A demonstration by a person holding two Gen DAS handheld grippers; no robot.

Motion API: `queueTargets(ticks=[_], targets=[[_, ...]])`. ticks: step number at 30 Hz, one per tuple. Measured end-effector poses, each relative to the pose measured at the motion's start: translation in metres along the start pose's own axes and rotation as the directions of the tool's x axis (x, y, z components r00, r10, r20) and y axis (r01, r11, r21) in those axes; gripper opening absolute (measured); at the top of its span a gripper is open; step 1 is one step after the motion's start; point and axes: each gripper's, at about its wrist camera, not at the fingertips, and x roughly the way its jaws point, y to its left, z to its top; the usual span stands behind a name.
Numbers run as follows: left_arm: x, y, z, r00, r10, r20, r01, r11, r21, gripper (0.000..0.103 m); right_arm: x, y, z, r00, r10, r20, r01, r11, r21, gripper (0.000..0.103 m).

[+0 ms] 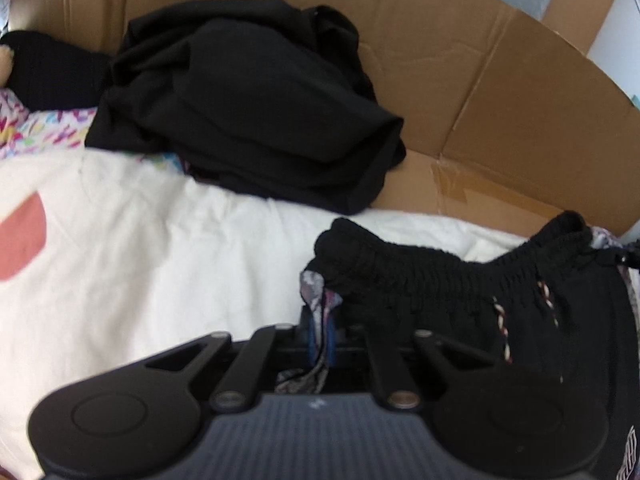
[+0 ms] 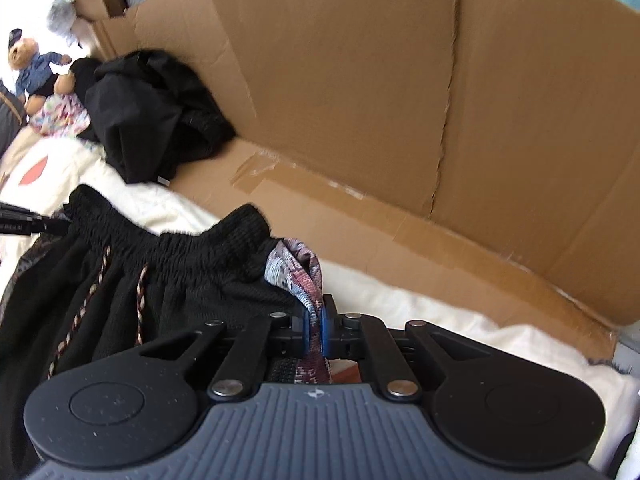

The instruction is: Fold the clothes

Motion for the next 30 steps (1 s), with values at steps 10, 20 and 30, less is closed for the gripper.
queueTargets(ticks=[10, 20, 30], targets=[[0.010, -0.010, 0.014, 0.999, 0.031, 0.035, -0.030, 1.000, -0.006, 0.006, 0.001, -0.009, 0.012, 0.998, -0.057, 0.021, 0.057, 0.998, 0.005, 0.005], [0.032, -0.015, 0.029, 0.996, 0.082, 0.033, -0.081, 0.997, -0.006, 0.007, 0.017, -0.010, 0.020, 0.995, -0.096, 0.015, 0.095, 0.995, 0.012, 0.005], [0.031, 0.000, 0.011, 0.996, 0.089, -0.011, -0.089, 0.995, -0.032, 0.053, 0.020, -0.021, 0.002, 0.993, -0.119, -0.011, 0.119, 0.992, 0.034, 0.045]])
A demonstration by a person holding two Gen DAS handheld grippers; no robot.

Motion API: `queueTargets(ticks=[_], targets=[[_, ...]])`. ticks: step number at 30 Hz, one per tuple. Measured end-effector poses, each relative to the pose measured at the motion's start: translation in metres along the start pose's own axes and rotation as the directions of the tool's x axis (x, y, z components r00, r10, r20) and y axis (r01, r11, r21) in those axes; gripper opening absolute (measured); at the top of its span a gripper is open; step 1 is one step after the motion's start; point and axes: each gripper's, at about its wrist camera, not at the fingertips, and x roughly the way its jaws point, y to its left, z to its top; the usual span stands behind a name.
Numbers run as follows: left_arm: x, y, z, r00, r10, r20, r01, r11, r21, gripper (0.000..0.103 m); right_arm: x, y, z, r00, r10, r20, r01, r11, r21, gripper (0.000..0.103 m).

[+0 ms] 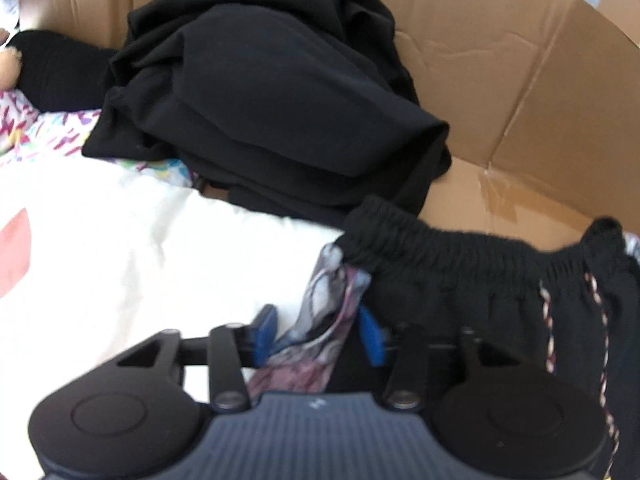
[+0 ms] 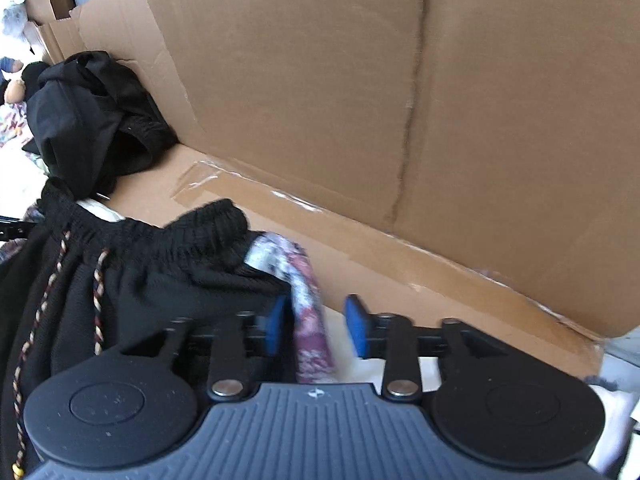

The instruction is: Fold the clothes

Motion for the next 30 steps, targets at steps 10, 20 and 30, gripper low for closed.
queueTargets(ticks=[10, 20, 30], targets=[[-0.055, 0.032, -0.049, 0.999, -0.025, -0.034, 0.026, 0.999, 0.040, 0.056, -0.034, -0.022, -0.020, 0.999, 0.042, 0.025, -0.043, 0.997, 0.058, 0.048], [-0.127, 0.059, -0.110, 0.999, -0.048, 0.009, 0.048, 0.999, 0.002, 0.056, -0.083, -0.018, -0.045, 0.997, 0.080, 0.022, -0.080, 0.996, 0.026, 0.048], [-0.168, 0.032, -0.142, 0.994, -0.085, 0.070, 0.091, 0.992, -0.087, 0.059, -0.132, -0.040, -0.103, 0.994, 0.108, 0.014, -0.108, 0.993, 0.055, 0.048]])
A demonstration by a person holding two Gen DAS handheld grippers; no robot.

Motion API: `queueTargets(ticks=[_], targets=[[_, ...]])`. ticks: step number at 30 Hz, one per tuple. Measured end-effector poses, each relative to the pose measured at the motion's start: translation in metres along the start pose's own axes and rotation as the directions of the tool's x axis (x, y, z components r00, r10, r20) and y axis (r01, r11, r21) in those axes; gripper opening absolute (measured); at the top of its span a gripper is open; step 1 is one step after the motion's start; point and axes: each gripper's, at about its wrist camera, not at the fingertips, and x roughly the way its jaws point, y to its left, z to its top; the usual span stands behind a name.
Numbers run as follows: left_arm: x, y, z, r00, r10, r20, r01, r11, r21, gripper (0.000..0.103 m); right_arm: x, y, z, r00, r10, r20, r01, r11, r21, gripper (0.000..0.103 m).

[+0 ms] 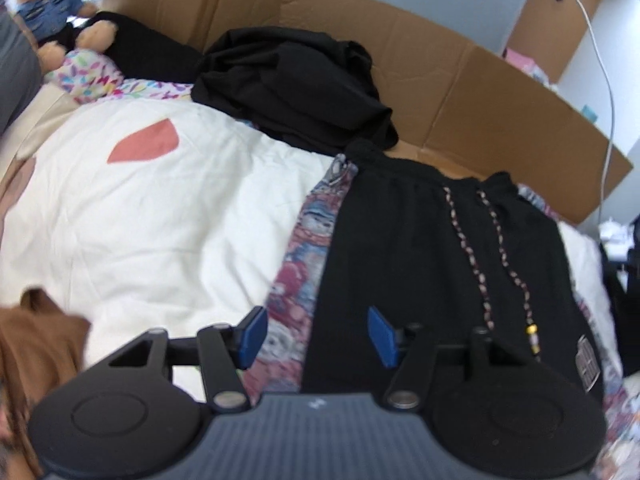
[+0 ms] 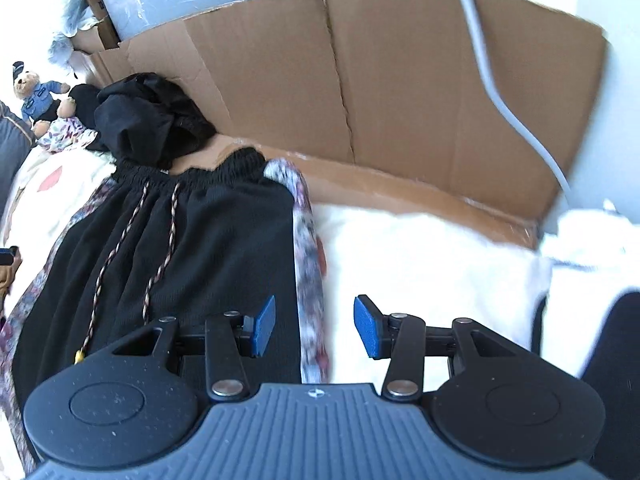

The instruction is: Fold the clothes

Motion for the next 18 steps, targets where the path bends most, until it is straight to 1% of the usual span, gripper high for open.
queueTargets(ticks=[1, 3, 6, 12, 16, 17, 18], targets=[[-0.002, -0.003, -0.003, 1.000, -0.006, -0.002, 0.006, 1.000, -0.005, 0.059, -0.004, -0.001, -0.007, 1.000, -0.003, -0.005, 0.003, 1.000, -0.002, 0.048], [-0.004, -0.014, -0.009, 0.998, -0.059, -0.011, 0.059, 0.998, -0.016, 0.059, -0.013, -0.002, -0.021, 1.000, -0.008, -0.014, 0.008, 1.000, -0.007, 0.048], [-0.004, -0.035, -0.016, 0.993, -0.112, -0.022, 0.113, 0.994, 0.003, 0.059, -0.029, -0.001, -0.051, 0.999, 0.016, -0.035, -0.017, 1.000, -0.010, 0.048], [-0.001, -0.076, -0.032, 0.980, -0.193, -0.052, 0.195, 0.980, 0.027, 0.059, -0.039, 0.000, -0.085, 0.995, 0.055, -0.078, -0.055, 0.998, 0.005, 0.048], [-0.004, -0.103, -0.052, 0.961, -0.260, -0.096, 0.265, 0.964, 0.036, 0.060, -0.047, -0.002, -0.106, 0.993, 0.067, -0.101, -0.065, 0.998, 0.024, 0.048], [-0.004, -0.109, -0.058, 0.953, -0.279, -0.119, 0.285, 0.958, 0.037, 0.060, -0.050, -0.004, -0.112, 0.992, 0.071, -0.107, -0.068, 0.997, 0.033, 0.048], [-0.003, -0.118, -0.067, 0.939, -0.306, -0.156, 0.314, 0.949, 0.032, 0.060, -0.053, -0.005, -0.116, 0.992, 0.068, -0.110, -0.064, 0.997, 0.037, 0.048]])
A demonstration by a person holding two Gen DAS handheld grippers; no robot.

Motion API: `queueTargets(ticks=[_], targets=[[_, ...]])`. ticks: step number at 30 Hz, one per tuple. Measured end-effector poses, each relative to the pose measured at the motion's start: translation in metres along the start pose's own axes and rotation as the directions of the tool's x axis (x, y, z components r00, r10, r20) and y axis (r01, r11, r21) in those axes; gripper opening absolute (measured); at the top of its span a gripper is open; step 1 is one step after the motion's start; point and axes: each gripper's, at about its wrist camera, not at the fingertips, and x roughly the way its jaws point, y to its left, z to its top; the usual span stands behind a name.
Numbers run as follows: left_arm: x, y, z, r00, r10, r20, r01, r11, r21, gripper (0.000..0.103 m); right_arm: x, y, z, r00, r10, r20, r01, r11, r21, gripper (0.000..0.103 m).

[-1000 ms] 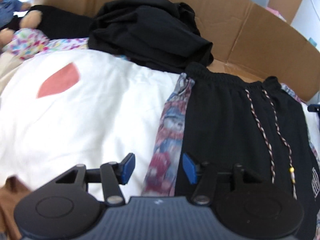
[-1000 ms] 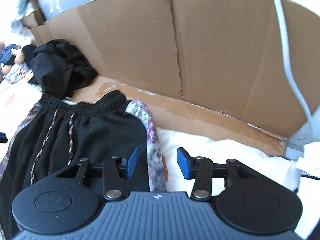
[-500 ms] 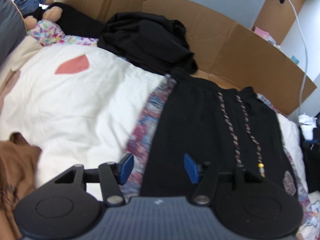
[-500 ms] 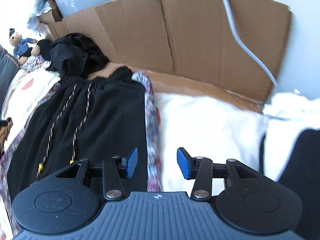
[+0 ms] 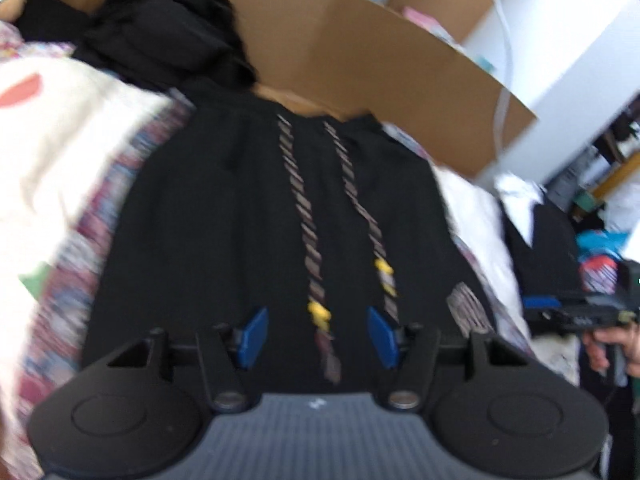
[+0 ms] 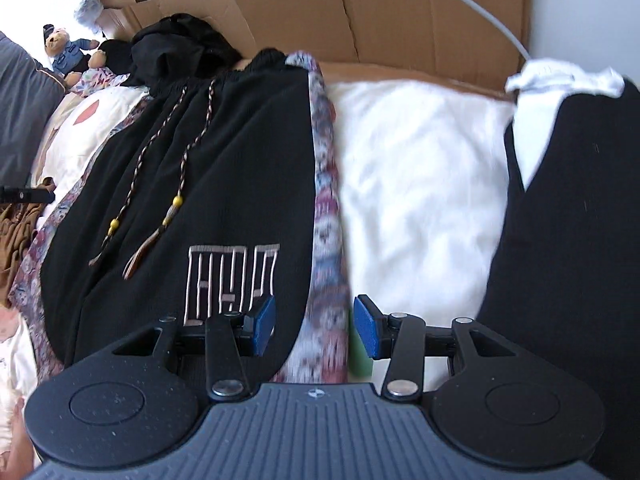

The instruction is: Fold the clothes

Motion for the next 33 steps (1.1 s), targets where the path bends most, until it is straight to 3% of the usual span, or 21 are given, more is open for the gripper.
queueTargets(ticks=[2, 4, 9, 14, 18, 24, 27, 31, 32, 33], targets=[[0.008, -0.008, -0.013, 0.996, -0.073, -0.057, 0.071, 0.997, -0.030, 0.060, -0.005, -0.003, -0.011, 1.000, 0.000, -0.007, 0.000, 1.000, 0.005, 0.048], [0.018, -0.015, -0.029, 0.979, -0.163, -0.121, 0.153, 0.984, -0.091, 0.060, -0.011, -0.005, -0.021, 1.000, -0.003, -0.015, 0.003, 1.000, 0.007, 0.048], [0.033, -0.031, -0.059, 0.948, -0.230, -0.221, 0.200, 0.968, -0.150, 0.062, -0.018, -0.009, -0.039, 0.999, 0.000, -0.033, 0.000, 1.000, 0.020, 0.048], [0.040, -0.047, -0.080, 0.924, -0.256, -0.284, 0.227, 0.965, -0.131, 0.065, -0.022, -0.010, -0.051, 0.999, 0.011, -0.047, -0.010, 1.000, 0.025, 0.048], [0.042, -0.057, -0.096, 0.913, -0.252, -0.320, 0.242, 0.968, -0.073, 0.069, -0.026, -0.010, -0.058, 0.998, 0.019, -0.057, -0.018, 1.000, 0.026, 0.048], [0.061, -0.060, -0.124, 0.893, -0.312, -0.325, 0.277, 0.949, -0.149, 0.072, -0.028, -0.019, -0.069, 0.998, 0.018, -0.064, -0.014, 0.998, 0.069, 0.048], [0.068, -0.065, -0.131, 0.907, -0.317, -0.276, 0.283, 0.946, -0.157, 0.071, -0.028, -0.023, -0.074, 0.997, 0.022, -0.073, -0.016, 0.996, 0.082, 0.048], [0.075, -0.068, -0.138, 0.897, -0.367, -0.247, 0.316, 0.922, -0.223, 0.067, -0.028, -0.024, -0.077, 0.997, 0.029, -0.076, -0.022, 0.996, 0.087, 0.048], [0.076, -0.069, -0.138, 0.891, -0.383, -0.243, 0.328, 0.914, -0.238, 0.059, -0.028, -0.024, -0.077, 0.997, 0.032, -0.074, -0.025, 0.996, 0.088, 0.048], [0.077, -0.071, -0.138, 0.885, -0.403, -0.235, 0.346, 0.905, -0.249, 0.041, -0.027, -0.024, -0.077, 0.997, 0.034, -0.073, -0.028, 0.996, 0.089, 0.048]])
